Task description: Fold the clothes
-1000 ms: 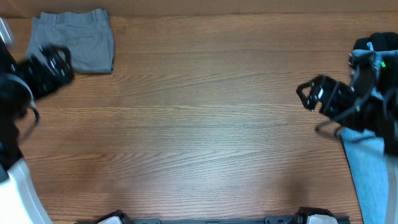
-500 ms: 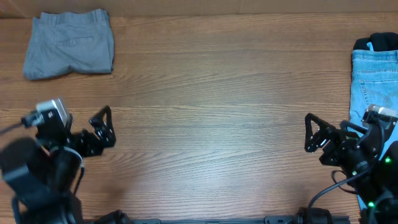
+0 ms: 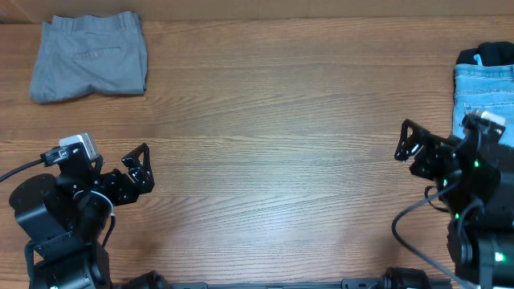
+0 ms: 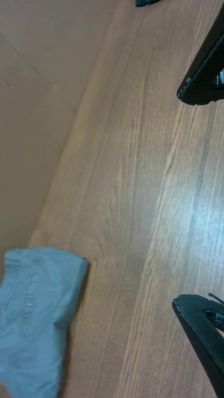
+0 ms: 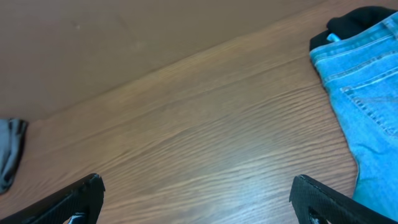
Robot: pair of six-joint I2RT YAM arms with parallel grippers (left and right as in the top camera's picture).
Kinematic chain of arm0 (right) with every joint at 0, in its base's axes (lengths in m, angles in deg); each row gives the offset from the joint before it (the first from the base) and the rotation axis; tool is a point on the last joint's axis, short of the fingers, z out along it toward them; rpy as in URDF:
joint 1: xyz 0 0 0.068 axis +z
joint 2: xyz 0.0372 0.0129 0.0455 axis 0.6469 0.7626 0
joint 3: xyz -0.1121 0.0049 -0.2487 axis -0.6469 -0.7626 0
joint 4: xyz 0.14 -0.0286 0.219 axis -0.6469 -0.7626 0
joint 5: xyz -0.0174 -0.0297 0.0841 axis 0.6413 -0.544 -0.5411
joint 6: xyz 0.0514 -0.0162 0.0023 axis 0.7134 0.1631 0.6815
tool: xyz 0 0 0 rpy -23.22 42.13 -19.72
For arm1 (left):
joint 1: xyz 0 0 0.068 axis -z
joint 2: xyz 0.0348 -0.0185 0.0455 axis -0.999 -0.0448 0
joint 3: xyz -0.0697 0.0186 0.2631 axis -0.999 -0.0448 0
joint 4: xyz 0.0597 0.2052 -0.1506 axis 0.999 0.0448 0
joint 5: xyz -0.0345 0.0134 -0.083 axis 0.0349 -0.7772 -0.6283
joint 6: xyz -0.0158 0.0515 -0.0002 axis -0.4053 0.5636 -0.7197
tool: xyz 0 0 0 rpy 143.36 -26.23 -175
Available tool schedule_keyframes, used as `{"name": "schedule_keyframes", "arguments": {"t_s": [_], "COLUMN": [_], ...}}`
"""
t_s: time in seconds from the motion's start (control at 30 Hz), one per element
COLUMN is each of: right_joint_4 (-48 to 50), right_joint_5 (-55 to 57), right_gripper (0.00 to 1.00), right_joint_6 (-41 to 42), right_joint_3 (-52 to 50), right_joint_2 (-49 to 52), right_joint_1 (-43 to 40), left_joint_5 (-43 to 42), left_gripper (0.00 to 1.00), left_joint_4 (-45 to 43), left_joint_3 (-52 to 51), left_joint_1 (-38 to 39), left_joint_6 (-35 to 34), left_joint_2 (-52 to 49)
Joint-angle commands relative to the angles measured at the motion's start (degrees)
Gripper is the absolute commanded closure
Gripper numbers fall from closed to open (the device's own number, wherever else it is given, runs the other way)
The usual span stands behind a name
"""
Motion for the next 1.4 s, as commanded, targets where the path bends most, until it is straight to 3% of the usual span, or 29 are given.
{"name": "schedule_keyframes", "arguments": {"t_s": [0.0, 0.17, 0.9, 1.17, 1.37], "right_joint_4": [0.9, 1.8, 0.7, 17.3, 36.2], "right_joint_5": [2.4, 1.7, 2.0, 0.8, -2.0], "right_gripper": [0.0, 0.0, 0.0, 0.0, 0.0], "right_joint_6": [-0.2, 3.9, 3.4, 3.4, 3.4], "right_joint_3": [-0.3, -0.3, -2.9, -20.9, -38.7], "right_joint_2": [0.7, 1.1, 0.7, -12.4, -22.0], "right_joint_1": [0.2, 0.2, 0.7, 0.7, 1.0], "left_joint_5": [-0.5, -0.5, -0.5, -0.5, -0.5], "left_gripper": [0.0, 0.0, 0.0, 0.0, 0.0], "left_joint_4": [1.0, 1.6, 1.6, 1.6, 1.6], "left_joint_3": [-0.5, -0.5, -0.5, -0.5, -0.5], "left_joint_1": [0.1, 0.1, 0.1, 0.1, 0.1], "left_joint_6": [0.2, 0.2, 0.2, 0.2, 0.2], "left_joint_2": [-0.2, -0.4, -0.4, -0.5, -0.5]}}
